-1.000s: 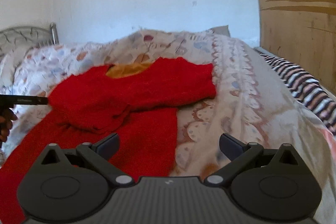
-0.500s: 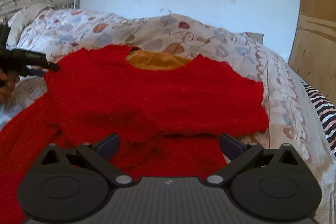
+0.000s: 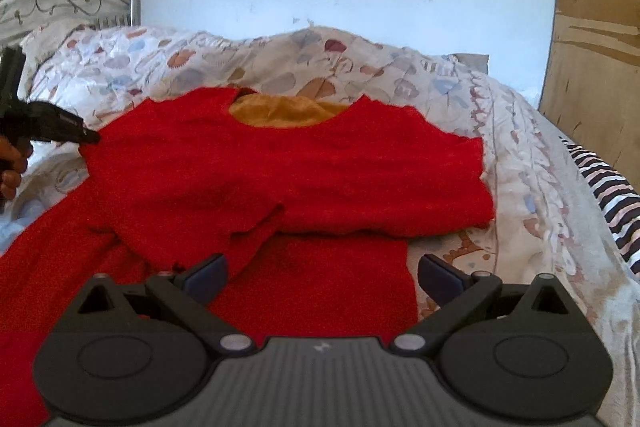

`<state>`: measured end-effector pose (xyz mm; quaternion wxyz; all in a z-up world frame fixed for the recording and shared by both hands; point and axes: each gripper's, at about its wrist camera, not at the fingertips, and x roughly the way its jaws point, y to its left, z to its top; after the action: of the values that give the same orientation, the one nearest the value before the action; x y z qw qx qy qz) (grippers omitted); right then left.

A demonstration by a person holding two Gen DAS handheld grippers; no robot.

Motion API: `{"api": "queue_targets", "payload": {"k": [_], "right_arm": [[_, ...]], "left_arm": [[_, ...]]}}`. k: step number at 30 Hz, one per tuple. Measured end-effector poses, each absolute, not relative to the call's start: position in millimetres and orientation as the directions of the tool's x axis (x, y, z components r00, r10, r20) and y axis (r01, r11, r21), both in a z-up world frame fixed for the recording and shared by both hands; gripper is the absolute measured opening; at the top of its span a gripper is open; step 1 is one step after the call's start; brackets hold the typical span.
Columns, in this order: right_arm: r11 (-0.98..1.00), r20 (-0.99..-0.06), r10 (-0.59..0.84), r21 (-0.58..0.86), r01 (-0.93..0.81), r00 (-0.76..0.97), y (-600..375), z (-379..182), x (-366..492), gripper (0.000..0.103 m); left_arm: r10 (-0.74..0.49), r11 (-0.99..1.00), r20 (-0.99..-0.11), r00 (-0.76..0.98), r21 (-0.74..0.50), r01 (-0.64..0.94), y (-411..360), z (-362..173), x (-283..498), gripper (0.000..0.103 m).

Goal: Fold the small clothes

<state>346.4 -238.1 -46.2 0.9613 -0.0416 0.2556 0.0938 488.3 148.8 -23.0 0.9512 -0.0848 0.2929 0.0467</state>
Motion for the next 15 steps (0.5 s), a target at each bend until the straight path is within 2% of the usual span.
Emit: {"api": "queue_targets", "payload": {"k": [1, 2, 4, 5, 8, 10, 15], "right_arm": [[0.979, -0.492, 0.16, -0.03, -0.2, 0.856, -240.3, -43.8, 342.8, 0.103], [0.98, -0.484, 0.159, -0.03, -0.199, 0.861, -243.3, -41.3, 337.0, 0.103], [0.981, -0.476, 0.152, -0.034, -0.191, 0.866, -248.7, -38.0, 326.7, 0.103], [0.983, -0.479, 0.145, -0.033, -0.182, 0.866, -252.8, -38.0, 320.5, 0.103], [0.987, -0.506, 0.129, -0.015, -0.158, 0.853, -266.3, -43.8, 302.8, 0.103], [0.991, -0.53, 0.107, -0.013, -0.134, 0.841, -274.2, -50.4, 289.6, 0.103], [0.996, -0.538, 0.089, 0.028, -0.088, 0.838, -300.3, -64.3, 236.1, 0.103]], "left_arm": [[0.049, 0.981, -0.564, 0.824, -0.129, -0.146, 150.4, -21.5, 483.6, 0.035], [0.056, 0.98, -0.564, 0.824, -0.126, -0.153, 150.3, -18.6, 477.7, 0.042], [0.059, 0.979, -0.552, 0.832, -0.129, -0.156, 151.0, -12.5, 463.4, 0.073], [0.063, 0.979, -0.543, 0.838, -0.13, -0.158, 151.3, -9.3, 456.1, 0.08], [0.045, 0.981, -0.532, 0.846, -0.136, -0.138, 149.7, 0.5, 426.3, 0.083], [0.025, 0.982, -0.537, 0.843, -0.146, -0.121, 147.7, 4.3, 402.7, 0.091], [-0.057, 0.985, -0.541, 0.839, -0.166, -0.041, 137.2, 5.2, 331.4, 0.101]]}}
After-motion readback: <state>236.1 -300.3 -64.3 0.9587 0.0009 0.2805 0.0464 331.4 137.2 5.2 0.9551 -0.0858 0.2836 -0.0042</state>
